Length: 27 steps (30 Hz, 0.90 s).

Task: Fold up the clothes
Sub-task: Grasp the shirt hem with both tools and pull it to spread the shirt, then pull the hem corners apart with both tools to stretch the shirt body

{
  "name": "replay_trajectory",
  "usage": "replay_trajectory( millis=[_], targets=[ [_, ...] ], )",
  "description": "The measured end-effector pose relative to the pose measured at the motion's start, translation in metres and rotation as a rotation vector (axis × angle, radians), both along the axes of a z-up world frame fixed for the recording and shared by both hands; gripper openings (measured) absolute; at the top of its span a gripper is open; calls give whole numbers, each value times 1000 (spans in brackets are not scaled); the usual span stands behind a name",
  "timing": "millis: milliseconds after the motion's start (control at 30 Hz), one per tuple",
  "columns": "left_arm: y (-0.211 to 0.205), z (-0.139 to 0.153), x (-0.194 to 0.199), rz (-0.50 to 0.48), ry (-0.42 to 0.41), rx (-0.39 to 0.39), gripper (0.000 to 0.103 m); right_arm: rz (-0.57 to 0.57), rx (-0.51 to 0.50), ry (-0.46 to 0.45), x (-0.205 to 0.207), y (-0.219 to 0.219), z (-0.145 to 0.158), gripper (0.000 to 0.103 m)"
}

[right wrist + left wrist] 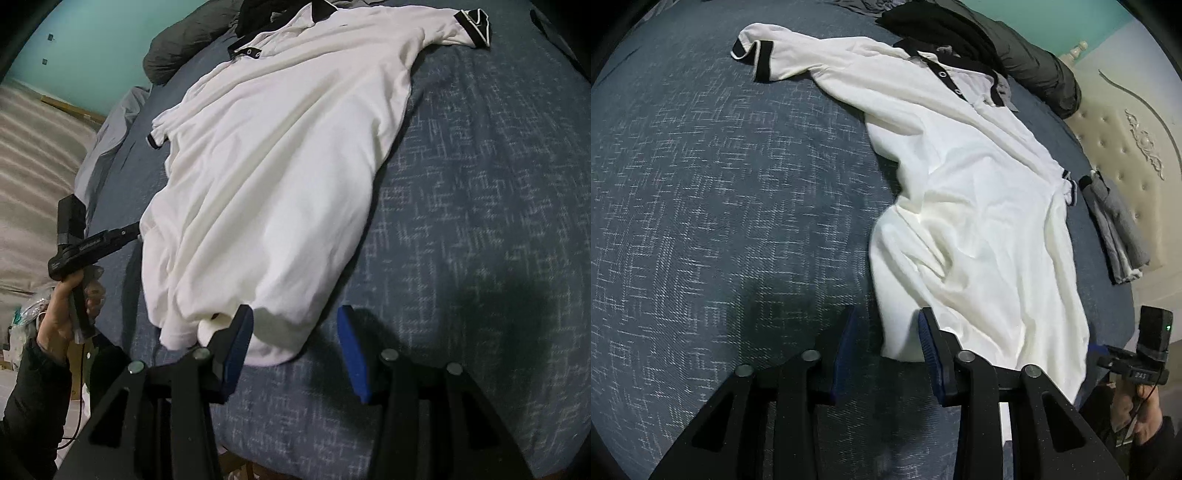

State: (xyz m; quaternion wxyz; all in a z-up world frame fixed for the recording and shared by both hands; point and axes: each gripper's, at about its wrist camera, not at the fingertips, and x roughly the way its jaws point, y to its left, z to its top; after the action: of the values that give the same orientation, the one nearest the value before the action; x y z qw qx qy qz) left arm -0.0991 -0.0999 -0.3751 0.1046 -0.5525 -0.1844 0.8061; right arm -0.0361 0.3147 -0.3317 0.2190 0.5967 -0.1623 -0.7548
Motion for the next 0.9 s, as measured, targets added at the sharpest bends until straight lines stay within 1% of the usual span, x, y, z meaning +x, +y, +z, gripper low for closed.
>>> replay_trajectory(
  millis=[33,67,100,167,200,233,367,500,700,900],
  targets=[
    [2,1,1,-5,2,2,17,3,-8,-1,2,-1,0,36],
    [3,3,2,-10,7,-3,11,7,-15,-2,3,-2,-1,22],
    [5,5,3,-15,12,-7,9,11,-18,-1,4,-3,-1,18],
    [7,11,6,-23,29,-19,6,24,-4,6,5,-8,-2,7],
    [8,14,8,-26,40,-25,4,25,-3,12,5,-9,-2,5],
    [9,17,11,-29,50,-31,4,23,-3,18,5,-10,-1,3],
    [5,34,19,-33,83,-49,4,6,12,56,5,-6,9,1],
    [-1,54,29,-34,114,-72,4,-20,30,96,6,9,24,1],
    [-6,81,43,-24,163,-84,3,-76,73,150,7,48,53,1],
    [-12,98,61,-23,178,-108,3,-114,138,177,4,80,74,1]
  ],
)
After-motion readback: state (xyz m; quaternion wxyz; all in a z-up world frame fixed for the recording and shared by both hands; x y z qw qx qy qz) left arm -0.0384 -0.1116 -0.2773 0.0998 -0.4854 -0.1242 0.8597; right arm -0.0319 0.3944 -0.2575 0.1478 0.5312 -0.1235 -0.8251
